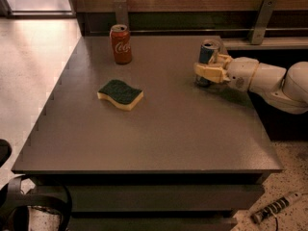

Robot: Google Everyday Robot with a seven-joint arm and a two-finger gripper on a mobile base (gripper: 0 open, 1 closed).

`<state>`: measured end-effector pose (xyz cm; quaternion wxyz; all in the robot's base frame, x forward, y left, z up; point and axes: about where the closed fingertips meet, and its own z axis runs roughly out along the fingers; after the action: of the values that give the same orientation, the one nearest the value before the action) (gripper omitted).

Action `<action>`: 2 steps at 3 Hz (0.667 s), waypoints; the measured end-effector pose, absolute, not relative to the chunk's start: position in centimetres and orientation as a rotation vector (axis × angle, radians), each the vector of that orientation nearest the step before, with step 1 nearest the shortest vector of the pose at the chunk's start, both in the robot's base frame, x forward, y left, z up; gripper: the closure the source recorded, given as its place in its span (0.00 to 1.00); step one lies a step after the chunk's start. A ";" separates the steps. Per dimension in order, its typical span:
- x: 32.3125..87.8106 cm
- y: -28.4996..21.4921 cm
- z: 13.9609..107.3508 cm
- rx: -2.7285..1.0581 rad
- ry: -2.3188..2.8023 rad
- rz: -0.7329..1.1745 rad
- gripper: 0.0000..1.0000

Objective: Pick redbull can

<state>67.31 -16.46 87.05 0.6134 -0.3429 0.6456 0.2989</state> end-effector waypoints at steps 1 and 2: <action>67.3 -16.5 87.0 -0.791 1.489 0.689 1.00; 67.4 -16.3 89.9 -0.819 1.468 0.650 1.00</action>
Offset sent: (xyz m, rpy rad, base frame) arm 0.0012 -0.0037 0.0770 -0.0774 -0.0986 -0.0161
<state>67.38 -16.33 89.91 0.6205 -0.3563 0.6387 0.2829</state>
